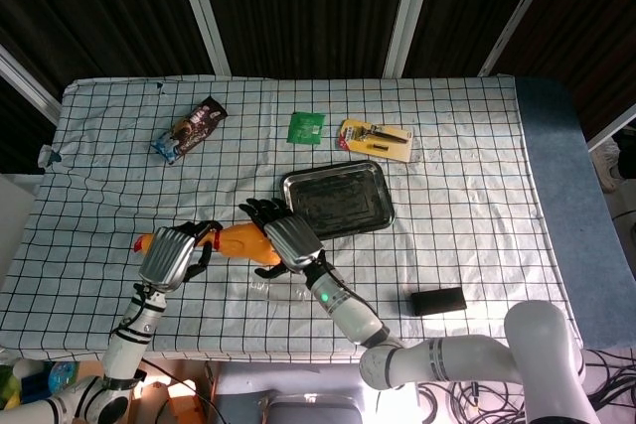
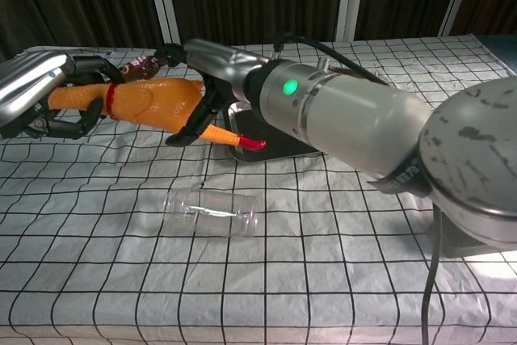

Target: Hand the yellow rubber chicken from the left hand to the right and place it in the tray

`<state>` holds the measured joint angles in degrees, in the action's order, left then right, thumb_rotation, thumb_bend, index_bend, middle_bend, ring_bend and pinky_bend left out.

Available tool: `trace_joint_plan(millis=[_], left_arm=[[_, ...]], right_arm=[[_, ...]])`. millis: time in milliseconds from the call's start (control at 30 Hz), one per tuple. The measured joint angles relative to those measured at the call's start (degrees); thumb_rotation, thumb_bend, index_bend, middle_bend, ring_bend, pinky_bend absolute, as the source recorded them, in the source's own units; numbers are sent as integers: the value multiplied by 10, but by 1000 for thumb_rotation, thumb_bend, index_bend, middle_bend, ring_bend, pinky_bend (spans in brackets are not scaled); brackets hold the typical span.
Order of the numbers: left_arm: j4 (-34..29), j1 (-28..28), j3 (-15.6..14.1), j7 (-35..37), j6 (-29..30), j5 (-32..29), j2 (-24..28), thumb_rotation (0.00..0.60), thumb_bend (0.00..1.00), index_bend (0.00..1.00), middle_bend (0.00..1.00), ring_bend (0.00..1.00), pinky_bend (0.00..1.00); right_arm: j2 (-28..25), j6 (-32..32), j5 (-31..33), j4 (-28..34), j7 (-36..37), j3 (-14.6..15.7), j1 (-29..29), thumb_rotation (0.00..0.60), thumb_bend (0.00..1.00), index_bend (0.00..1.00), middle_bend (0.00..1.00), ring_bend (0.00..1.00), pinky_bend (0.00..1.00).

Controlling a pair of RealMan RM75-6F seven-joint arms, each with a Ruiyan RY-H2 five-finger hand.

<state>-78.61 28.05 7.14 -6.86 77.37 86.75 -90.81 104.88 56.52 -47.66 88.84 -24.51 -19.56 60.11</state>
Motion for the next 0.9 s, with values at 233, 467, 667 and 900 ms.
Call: trace_joint_plan(millis=[233,467,667,900], left_arm=[[-6,-3,-1,2,-5,-5,7,600,762,691,788,569,819],[-7,-3,0,-2,-9,-10,9,600,762,691,788,568,818],[-4,-1,2,-2,-15,-15,7,600,764,691,788,569,818],[-3,0,3,-3,-16,-15,6,600,765,691,788,568,818]], right_arm=[[44,64,-57,-39,8,-1,-3,600,473,888,665,670,770],[65,96,-86,-66,-13,0,-7,600,529,1000,799,836,930],[70,111,-113,-79,-25,1,-13,600,522,985,804,812,909],[38,58,-96,-45,-17,5,-22,600,252,40,204,114,222]])
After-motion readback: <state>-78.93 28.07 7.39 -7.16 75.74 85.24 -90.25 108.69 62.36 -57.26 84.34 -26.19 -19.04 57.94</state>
